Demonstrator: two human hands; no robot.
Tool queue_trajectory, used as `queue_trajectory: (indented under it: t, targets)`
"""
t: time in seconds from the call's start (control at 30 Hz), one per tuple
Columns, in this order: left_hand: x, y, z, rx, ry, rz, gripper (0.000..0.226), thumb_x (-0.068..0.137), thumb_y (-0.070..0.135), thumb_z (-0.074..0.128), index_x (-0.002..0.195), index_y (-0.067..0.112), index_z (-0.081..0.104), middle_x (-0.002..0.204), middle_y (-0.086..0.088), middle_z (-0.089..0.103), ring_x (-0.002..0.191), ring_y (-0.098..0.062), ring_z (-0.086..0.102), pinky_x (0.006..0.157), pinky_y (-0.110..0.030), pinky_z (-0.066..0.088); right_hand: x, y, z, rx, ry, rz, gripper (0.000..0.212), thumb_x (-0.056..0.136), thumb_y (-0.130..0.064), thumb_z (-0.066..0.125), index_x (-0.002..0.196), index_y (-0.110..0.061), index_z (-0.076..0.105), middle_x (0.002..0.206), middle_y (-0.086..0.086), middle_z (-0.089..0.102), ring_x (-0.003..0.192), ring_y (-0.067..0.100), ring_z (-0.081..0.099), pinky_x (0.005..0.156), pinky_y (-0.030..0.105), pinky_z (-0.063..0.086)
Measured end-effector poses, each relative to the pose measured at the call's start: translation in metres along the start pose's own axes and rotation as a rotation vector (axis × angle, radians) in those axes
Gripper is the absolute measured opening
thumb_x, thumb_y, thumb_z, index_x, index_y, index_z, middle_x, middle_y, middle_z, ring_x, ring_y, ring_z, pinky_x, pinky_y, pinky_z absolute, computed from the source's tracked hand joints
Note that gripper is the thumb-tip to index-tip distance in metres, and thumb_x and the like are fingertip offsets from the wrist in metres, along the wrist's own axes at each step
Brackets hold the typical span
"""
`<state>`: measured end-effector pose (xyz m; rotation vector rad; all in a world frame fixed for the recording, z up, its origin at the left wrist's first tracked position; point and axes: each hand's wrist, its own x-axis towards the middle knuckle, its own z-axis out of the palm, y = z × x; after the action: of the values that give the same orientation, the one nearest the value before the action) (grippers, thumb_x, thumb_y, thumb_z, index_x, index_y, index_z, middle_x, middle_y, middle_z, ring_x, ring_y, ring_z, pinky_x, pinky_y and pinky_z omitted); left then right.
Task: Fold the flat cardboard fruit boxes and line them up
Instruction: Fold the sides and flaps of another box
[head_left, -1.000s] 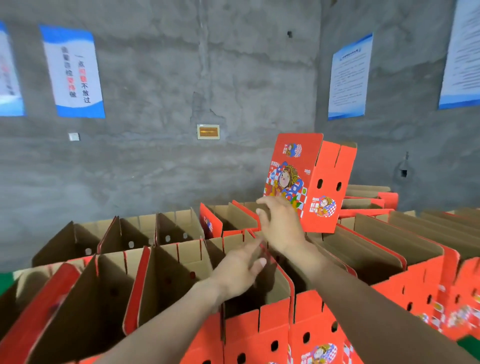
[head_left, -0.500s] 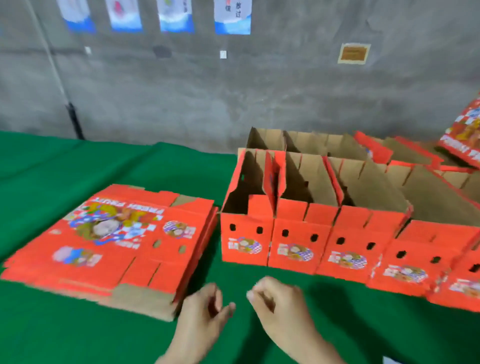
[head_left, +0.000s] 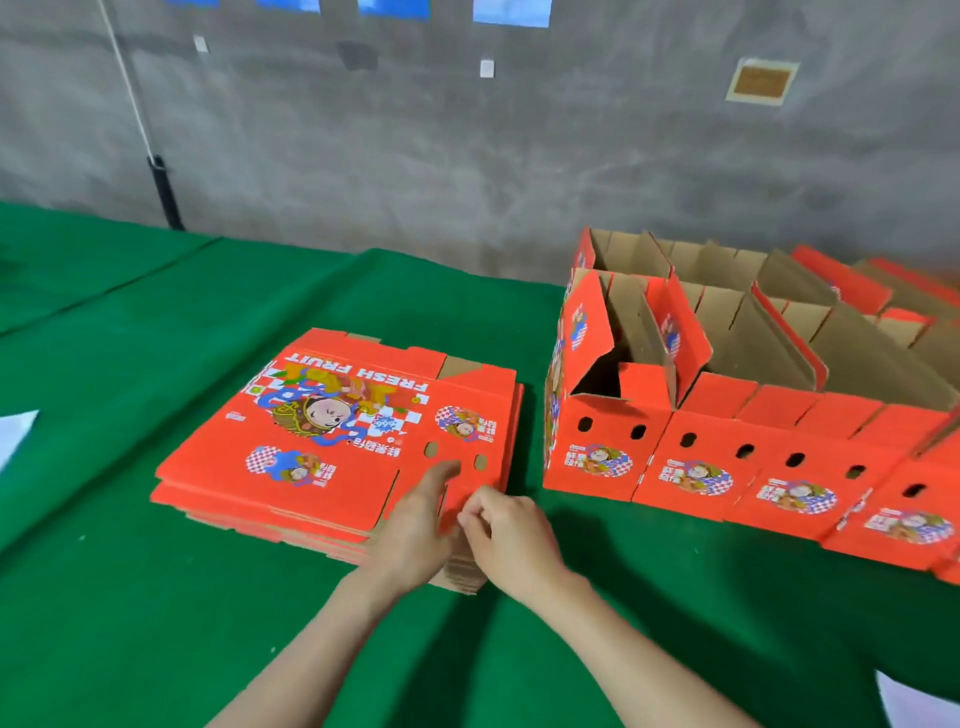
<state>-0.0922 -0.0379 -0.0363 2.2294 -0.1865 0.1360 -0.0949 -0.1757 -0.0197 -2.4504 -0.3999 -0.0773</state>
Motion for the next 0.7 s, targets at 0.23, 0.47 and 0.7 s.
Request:
queue_trajectory:
  t: [0.23, 0.47, 0.7]
  targets:
    - [0.041, -0.08, -0.007, 0.651, -0.209, -0.159, 0.066, 0.095, 0.05, 0.041, 0.151, 0.025, 0.016, 0.16, -0.001, 0.005, 0.147, -0.019, 0.005, 0.116, -0.046, 0.008, 0.026, -0.02, 0.017, -0.135, -0.036, 0.035, 0.015, 0.094, -0.027, 0.052, 0.095, -0.019, 0.064, 0.09, 0.006, 0.071, 0.073, 0.028, 0.058, 0.066, 0.032, 0.043]
    - [0.04, -0.088, -0.004, 0.453, 0.232, 0.075, 0.033, 0.087, 0.035, 0.053, 0.104, 0.012, 0.069, 0.101, -0.017, 0.067, 0.093, -0.037, 0.063, 0.082, -0.041, 0.046, 0.032, -0.005, 0.026, -0.196, -0.081, 0.12, 0.014, 0.093, -0.031, 0.053, 0.094, -0.021, 0.063, 0.085, 0.01, 0.069, 0.082, 0.033, 0.061, 0.069, 0.033, 0.043]
    - [0.039, -0.115, -0.006, 0.789, -0.064, -0.153, 0.063, 0.094, 0.057, 0.03, 0.149, 0.025, 0.024, 0.157, -0.003, 0.018, 0.144, -0.028, 0.012, 0.112, -0.05, 0.013, 0.031, 0.028, 0.039, -0.277, -0.131, 0.254, 0.024, 0.092, -0.03, 0.056, 0.114, -0.019, 0.059, 0.117, 0.007, 0.057, 0.112, 0.027, 0.052, 0.089, 0.031, 0.042]
